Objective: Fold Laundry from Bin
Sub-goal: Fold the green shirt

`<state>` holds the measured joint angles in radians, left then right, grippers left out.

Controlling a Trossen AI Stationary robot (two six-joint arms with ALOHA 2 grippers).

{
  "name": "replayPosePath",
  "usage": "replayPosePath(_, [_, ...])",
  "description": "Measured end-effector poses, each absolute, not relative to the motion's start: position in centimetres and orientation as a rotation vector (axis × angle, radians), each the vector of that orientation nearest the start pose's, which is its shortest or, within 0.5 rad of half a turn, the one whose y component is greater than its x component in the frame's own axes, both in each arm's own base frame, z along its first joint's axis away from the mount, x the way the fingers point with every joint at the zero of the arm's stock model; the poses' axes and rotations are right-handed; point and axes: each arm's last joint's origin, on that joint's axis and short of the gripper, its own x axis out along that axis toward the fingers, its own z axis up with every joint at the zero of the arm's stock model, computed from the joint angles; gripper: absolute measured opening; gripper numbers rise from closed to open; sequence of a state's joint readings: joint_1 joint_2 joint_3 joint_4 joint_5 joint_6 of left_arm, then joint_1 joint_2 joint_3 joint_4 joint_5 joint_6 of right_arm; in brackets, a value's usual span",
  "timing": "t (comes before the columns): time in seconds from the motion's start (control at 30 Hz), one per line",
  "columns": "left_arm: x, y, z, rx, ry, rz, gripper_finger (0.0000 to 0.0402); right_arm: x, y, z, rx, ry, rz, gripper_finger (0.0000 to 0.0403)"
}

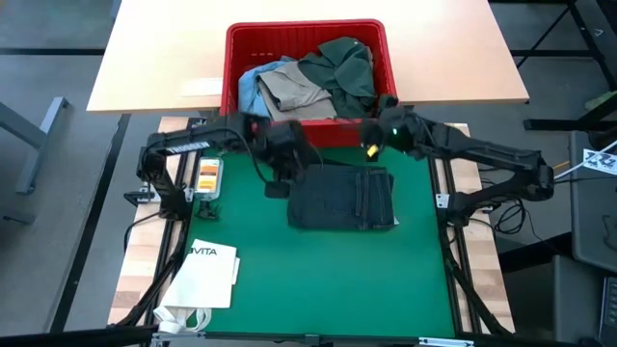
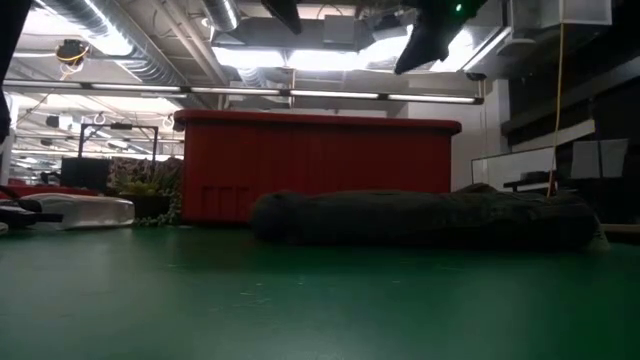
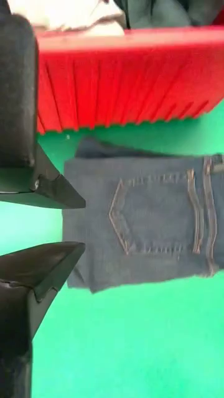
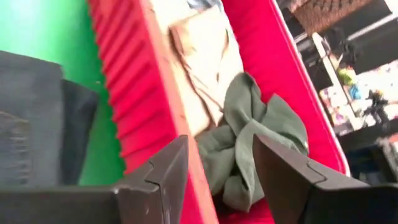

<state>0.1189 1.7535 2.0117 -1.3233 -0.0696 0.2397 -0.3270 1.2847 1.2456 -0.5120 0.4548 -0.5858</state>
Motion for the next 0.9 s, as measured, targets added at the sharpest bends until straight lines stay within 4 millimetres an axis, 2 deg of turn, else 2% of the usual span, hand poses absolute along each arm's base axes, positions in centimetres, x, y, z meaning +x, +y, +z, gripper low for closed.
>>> replayPosePath(0.2, [33.4,8.1,40.3,0.162,0.991,0.016,0.0092,25.0,-15.3,35.0,-0.499,0.768,-0.677,0.0179])
replayPosePath(0.43, [35.1,11.7,39.9,0.227,0.858,0.051,0.0092,24.2,-21.4,33.4,-0.432,0.737,-0.792,0.0179])
replayPosePath(0.63, [35.1,13.5,39.6,0.233,0.854,0.082,0.0091,23.4,-25.7,31.0,-0.334,0.717,-0.788,0.0179])
replayPosePath(0.8, [35.1,14.3,39.3,0.222,0.858,0.097,0.0092,23.0,-27.9,29.3,-0.265,0.722,-0.813,0.0179])
replayPosePath(0.9, [35.3,14.5,39.0,0.221,0.863,0.094,0.0092,23.1,-29.0,29.2,-0.245,0.718,-0.829,0.0179])
